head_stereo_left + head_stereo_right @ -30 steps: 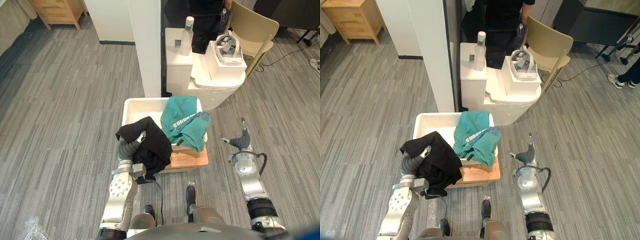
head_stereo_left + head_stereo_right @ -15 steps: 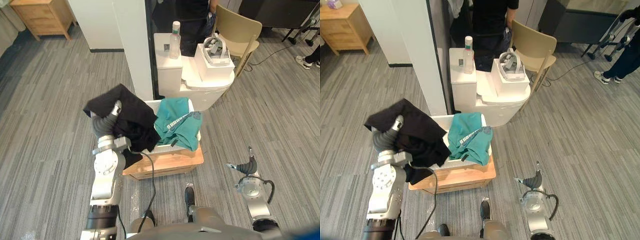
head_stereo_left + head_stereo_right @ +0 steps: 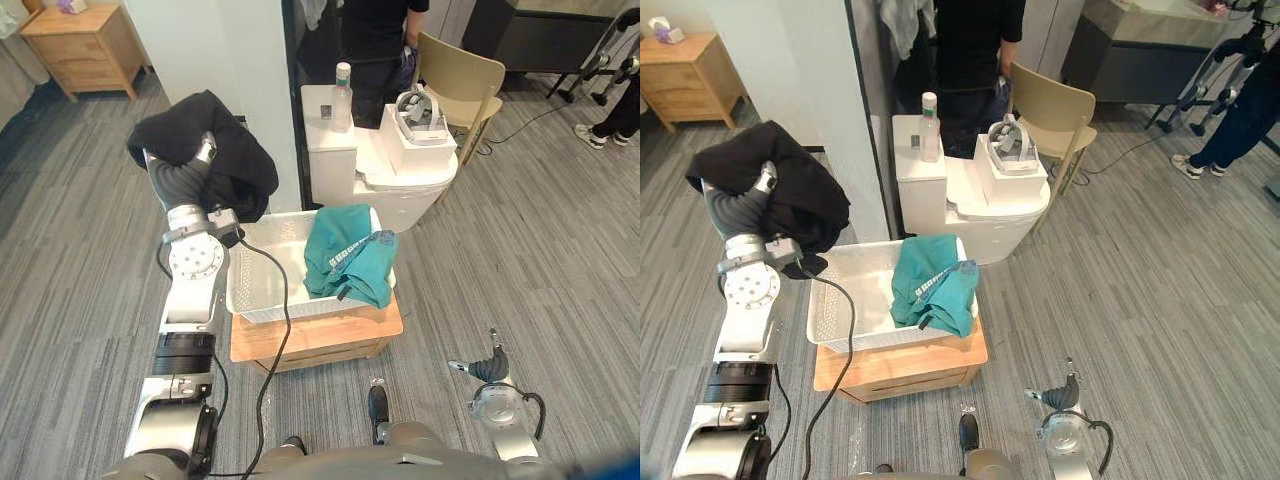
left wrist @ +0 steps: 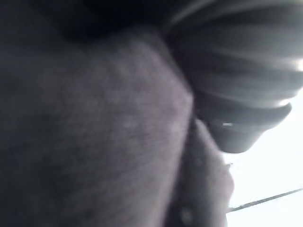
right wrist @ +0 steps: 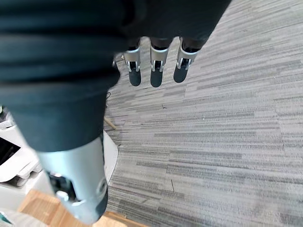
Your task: Tidy the bed and pick cloth on bed and put in laundry
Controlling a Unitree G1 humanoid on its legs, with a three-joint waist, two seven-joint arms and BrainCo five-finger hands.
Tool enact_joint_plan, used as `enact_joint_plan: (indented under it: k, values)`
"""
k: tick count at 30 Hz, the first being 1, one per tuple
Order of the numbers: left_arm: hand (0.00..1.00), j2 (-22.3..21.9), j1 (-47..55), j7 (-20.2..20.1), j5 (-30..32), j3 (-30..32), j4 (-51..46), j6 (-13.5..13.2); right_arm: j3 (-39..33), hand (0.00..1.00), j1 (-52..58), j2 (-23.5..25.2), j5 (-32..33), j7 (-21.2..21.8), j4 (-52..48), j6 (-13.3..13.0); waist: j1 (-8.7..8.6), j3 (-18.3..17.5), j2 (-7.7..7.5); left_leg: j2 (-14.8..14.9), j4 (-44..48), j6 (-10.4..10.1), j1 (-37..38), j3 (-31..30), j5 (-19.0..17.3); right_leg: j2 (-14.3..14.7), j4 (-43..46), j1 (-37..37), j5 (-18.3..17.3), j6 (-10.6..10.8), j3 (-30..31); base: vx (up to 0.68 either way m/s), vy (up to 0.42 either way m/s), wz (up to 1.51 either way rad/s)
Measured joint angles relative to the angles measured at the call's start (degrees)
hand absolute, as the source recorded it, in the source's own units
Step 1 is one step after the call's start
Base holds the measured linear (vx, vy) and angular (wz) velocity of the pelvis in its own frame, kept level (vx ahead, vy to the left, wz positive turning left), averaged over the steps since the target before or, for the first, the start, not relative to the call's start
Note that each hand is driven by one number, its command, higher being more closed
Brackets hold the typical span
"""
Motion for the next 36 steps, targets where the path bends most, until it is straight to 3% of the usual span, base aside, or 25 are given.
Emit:
enact_joint_plan:
  k: [6, 16, 21, 25, 29, 36]
  values:
    - [1.00, 0.0, -0.5, -1.6, 2.5, -2.1, 5.0, 2.6, 1.0, 0.00, 0.6, 0.5, 0.3, 0.0, 0.0, -0.1, -0.43, -0.3, -0.06, -0.1, 0.0, 0.0, 0.0, 0.9, 0.0, 0.1, 0.0, -0.4, 0.3, -0.1, 0.8, -0.01, -0.004, -0.07]
    - [1.00, -0.3, 6.1, -5.5, 8.9, -6.1, 7.3, 3.9, 2.4, 0.00, 1.6, 1.5, 0.2, 0.1, 0.0, -0.6, -1.61, -0.1, 0.93, -0.7, -2.9, 0.2, 2.1, 3.3, 0.9, 0.2, -0.3, -0.8, 0.6, 0.3, 2.1, -0.02, -0.010, -0.11]
    - [1.00, -0.8, 8.3, -5.5, 10.3, -7.2, 7.6, 4.0, 4.5, 0.00, 2.4, 1.5, 0.2, 0.1, 0.0, -0.6, -2.04, 0.5, 1.82, -0.7, -3.1, 0.2, 2.7, 3.9, 0.9, 0.2, -0.2, -0.8, 0.5, 0.4, 2.4, 0.00, -0.004, -0.03]
    - [1.00, -2.2, 8.3, -5.5, 13.7, -8.6, 14.1, 4.5, 6.1, 0.00, 2.1, 1.5, 0.3, 0.2, 0.0, -0.8, -2.86, 0.9, 3.03, -0.9, -3.9, 0.0, 2.9, 5.0, 0.8, 0.3, 0.0, -1.1, 0.6, 0.5, 3.5, -0.02, -0.014, -0.14]
    - [1.00, -2.7, 8.3, -5.5, 16.1, -10.5, 19.0, 6.7, 7.8, 0.00, 2.1, 1.5, 0.3, 0.1, 0.0, -1.2, -3.08, 1.7, 3.71, -0.8, -4.1, -0.4, 2.5, 6.6, 0.5, 0.7, 0.0, -2.3, 0.7, 0.7, 4.8, -0.01, -0.020, -0.16]
    - [1.00, -5.2, 5.7, -5.3, 20.3, -10.6, 19.3, 8.0, 9.1, 0.00, 1.0, 1.5, 0.5, -0.2, 0.0, -1.2, -3.11, 4.4, 4.44, 0.0, -0.7, -0.6, -2.3, 8.8, -1.1, 0.8, 0.1, -6.3, 1.3, 0.9, 6.6, 0.01, -0.017, -0.11]
